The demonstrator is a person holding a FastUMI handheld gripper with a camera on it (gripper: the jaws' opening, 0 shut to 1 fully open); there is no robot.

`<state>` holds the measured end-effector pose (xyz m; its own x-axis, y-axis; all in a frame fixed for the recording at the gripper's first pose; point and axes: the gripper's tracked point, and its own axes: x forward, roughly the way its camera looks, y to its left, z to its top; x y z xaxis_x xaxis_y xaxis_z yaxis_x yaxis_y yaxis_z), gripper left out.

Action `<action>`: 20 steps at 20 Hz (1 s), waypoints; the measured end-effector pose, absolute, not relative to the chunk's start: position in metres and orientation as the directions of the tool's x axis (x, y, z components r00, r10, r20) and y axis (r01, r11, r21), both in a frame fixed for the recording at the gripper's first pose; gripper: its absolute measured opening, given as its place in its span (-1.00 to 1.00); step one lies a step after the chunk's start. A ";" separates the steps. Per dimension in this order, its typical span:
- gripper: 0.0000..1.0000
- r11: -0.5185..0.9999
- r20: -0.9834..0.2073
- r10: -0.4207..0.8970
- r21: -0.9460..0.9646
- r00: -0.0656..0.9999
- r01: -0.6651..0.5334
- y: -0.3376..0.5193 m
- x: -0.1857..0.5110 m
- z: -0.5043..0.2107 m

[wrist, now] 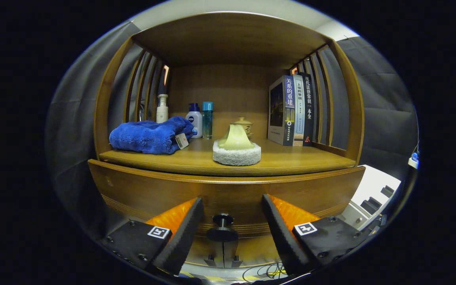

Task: Pull open the drawer, take out the items inside it, and place them on the countertop above the cabinet.

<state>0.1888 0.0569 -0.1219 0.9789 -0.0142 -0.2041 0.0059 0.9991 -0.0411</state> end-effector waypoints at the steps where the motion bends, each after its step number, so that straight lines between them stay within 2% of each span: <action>1: 0.97 1.000 -0.210 -0.013 -0.030 0.978 0.006 0.056 0.190 -0.123; 13: 0.97 1.000 -0.215 -0.016 -0.016 0.976 0.013 0.055 0.201 -0.123; 20: 0.95 0.998 -0.106 0.004 -0.054 0.994 -0.010 0.054 0.164 -0.071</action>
